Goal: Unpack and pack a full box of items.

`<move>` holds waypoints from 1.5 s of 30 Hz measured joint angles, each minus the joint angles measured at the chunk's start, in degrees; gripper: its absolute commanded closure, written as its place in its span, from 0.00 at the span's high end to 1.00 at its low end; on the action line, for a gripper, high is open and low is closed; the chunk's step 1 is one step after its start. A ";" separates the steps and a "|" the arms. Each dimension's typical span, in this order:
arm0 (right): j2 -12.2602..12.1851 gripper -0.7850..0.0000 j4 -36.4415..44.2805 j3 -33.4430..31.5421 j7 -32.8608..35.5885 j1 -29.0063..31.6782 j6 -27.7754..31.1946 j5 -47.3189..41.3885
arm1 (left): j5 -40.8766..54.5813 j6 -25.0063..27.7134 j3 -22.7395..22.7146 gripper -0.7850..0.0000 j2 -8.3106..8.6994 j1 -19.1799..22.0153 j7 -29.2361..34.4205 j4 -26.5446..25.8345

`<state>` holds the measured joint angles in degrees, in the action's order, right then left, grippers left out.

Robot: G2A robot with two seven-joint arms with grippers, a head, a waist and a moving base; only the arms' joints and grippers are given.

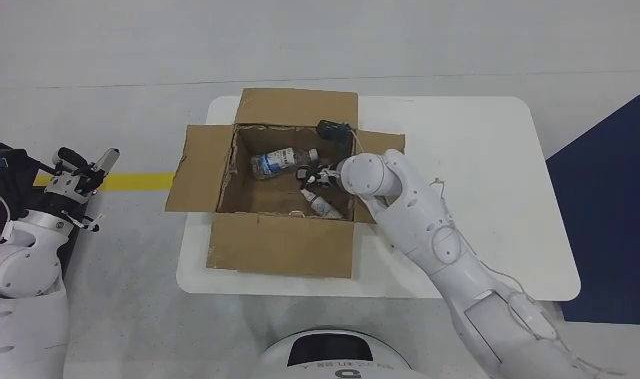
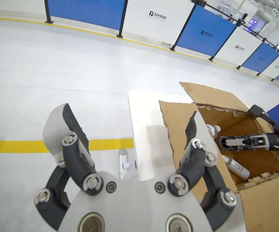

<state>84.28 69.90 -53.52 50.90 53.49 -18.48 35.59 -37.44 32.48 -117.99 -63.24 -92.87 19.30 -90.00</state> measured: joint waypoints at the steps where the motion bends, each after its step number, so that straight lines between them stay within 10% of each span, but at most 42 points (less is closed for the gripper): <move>1: -0.01 0.40 -0.16 -0.03 0.12 -0.15 -0.17 0.07 | 0.00 0.00 0.00 1.00 0.00 0.00 0.00 0.00; 12: 0.60 0.00 -4.40 0.95 1.01 -3.29 -1.93 -0.23 | 0.00 0.00 0.00 1.00 0.00 0.00 0.00 0.00; 33: -2.47 0.00 14.93 -3.02 0.18 7.05 8.60 6.15 | 0.00 0.00 0.00 1.00 0.00 0.00 0.00 0.00; 34: -2.63 0.21 15.67 -3.07 -0.20 7.35 9.39 7.14 | 0.00 0.00 0.00 1.00 0.00 0.00 0.00 0.00; 36: -2.92 1.00 17.24 -3.11 -1.67 7.93 11.74 8.99 | 0.00 0.00 0.00 1.00 0.00 0.00 0.00 0.00; 45: -3.21 1.00 19.60 -3.01 -5.62 8.65 16.65 10.80 | 0.00 0.00 0.00 1.00 0.00 0.00 0.00 0.00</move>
